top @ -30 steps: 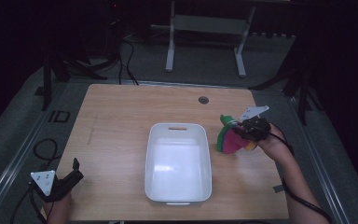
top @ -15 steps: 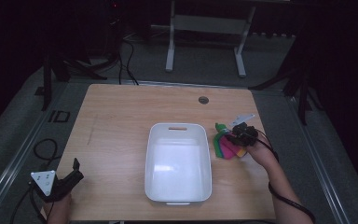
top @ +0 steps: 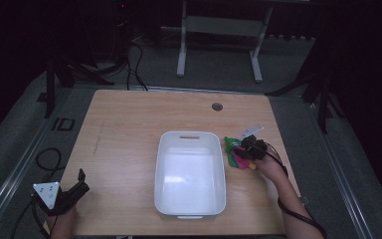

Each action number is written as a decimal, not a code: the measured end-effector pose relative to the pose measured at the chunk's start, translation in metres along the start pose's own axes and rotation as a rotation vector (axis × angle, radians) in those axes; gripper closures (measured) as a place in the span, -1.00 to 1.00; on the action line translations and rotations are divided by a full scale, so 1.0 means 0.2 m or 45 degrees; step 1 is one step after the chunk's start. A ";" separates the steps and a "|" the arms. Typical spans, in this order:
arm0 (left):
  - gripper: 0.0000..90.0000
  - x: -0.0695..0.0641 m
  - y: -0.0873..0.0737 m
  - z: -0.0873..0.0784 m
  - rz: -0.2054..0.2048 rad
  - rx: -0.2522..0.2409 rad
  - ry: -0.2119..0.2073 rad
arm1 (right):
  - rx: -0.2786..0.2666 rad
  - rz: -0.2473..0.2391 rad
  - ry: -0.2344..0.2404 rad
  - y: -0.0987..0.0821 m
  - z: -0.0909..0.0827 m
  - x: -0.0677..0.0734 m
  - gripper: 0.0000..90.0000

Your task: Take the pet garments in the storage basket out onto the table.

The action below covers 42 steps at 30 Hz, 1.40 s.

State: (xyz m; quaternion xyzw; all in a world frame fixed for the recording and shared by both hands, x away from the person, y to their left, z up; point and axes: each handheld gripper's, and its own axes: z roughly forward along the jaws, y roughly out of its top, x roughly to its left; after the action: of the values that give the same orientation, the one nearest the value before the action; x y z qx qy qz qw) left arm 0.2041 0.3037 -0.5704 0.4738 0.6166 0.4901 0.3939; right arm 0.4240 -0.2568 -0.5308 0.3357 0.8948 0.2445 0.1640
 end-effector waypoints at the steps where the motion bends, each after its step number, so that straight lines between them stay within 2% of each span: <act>1: -0.96 0.00 0.00 0.00 0.000 0.000 0.001 | -0.005 0.007 0.000 0.00 0.01 0.00 0.63; 5: -0.96 0.00 0.00 0.00 -0.001 0.001 -0.001 | -0.017 0.040 -0.006 -0.01 0.02 0.01 0.56; 9: -0.96 0.00 0.00 0.00 -0.004 0.000 -0.001 | -0.010 0.051 0.027 0.00 0.00 0.01 0.22; 12: -0.96 0.00 0.00 0.00 -0.003 0.001 0.000 | -0.012 0.029 0.024 0.01 -0.02 0.02 0.02; 14: -0.96 0.00 0.00 0.00 -0.002 0.000 0.002 | -0.028 0.022 0.019 0.02 -0.05 0.03 -0.05; 15: -0.96 0.00 0.00 0.00 -0.002 0.001 0.002 | -0.057 0.029 0.024 0.03 -0.09 0.03 -0.13; 17: -0.96 0.00 0.00 0.00 -0.001 0.000 0.003 | -0.070 0.032 0.022 0.03 -0.11 0.03 -0.14; 23: -0.96 0.00 0.00 0.00 -0.006 -0.004 0.002 | -0.121 0.074 0.033 0.03 -0.22 0.02 -0.32; 24: -0.96 0.00 0.00 0.00 -0.006 -0.003 0.003 | -0.141 0.094 0.041 0.01 -0.26 0.01 -0.36; 27: -0.96 0.00 0.00 0.00 -0.003 0.001 0.003 | -0.164 0.112 0.055 -0.02 -0.29 0.00 -0.44; 30: -0.96 0.00 0.00 0.00 -0.004 -0.002 0.005 | -0.183 0.134 0.048 -0.06 -0.34 0.00 -0.58; 31: -0.96 0.00 0.00 0.00 -0.004 -0.002 0.004 | -0.201 0.162 0.055 -0.09 -0.37 -0.02 -0.65; 32: -0.96 0.00 0.00 0.00 -0.004 -0.002 0.005 | -0.201 0.162 0.055 -0.09 -0.37 -0.02 -0.65; 33: -0.96 0.00 0.00 0.00 -0.004 -0.002 0.006 | -0.227 0.195 0.070 -0.13 -0.39 -0.03 -0.71; 35: -0.96 0.00 0.00 0.00 -0.003 0.002 0.007 | -0.235 0.197 0.075 -0.14 -0.40 -0.04 -0.73; 39: -0.96 0.00 0.00 0.00 -0.004 0.001 0.007 | -0.237 0.189 0.025 -0.21 -0.44 -0.04 -0.76; 42: -0.96 0.00 0.00 0.00 -0.007 -0.004 0.007 | -0.266 0.217 -0.001 -0.28 -0.45 -0.04 -0.76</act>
State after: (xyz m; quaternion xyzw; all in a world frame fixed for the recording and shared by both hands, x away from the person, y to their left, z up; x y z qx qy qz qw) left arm 0.2040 0.3035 -0.5705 0.4702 0.6182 0.4913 0.3941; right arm 0.3602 -0.3282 -0.4862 0.3916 0.8326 0.3494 0.1771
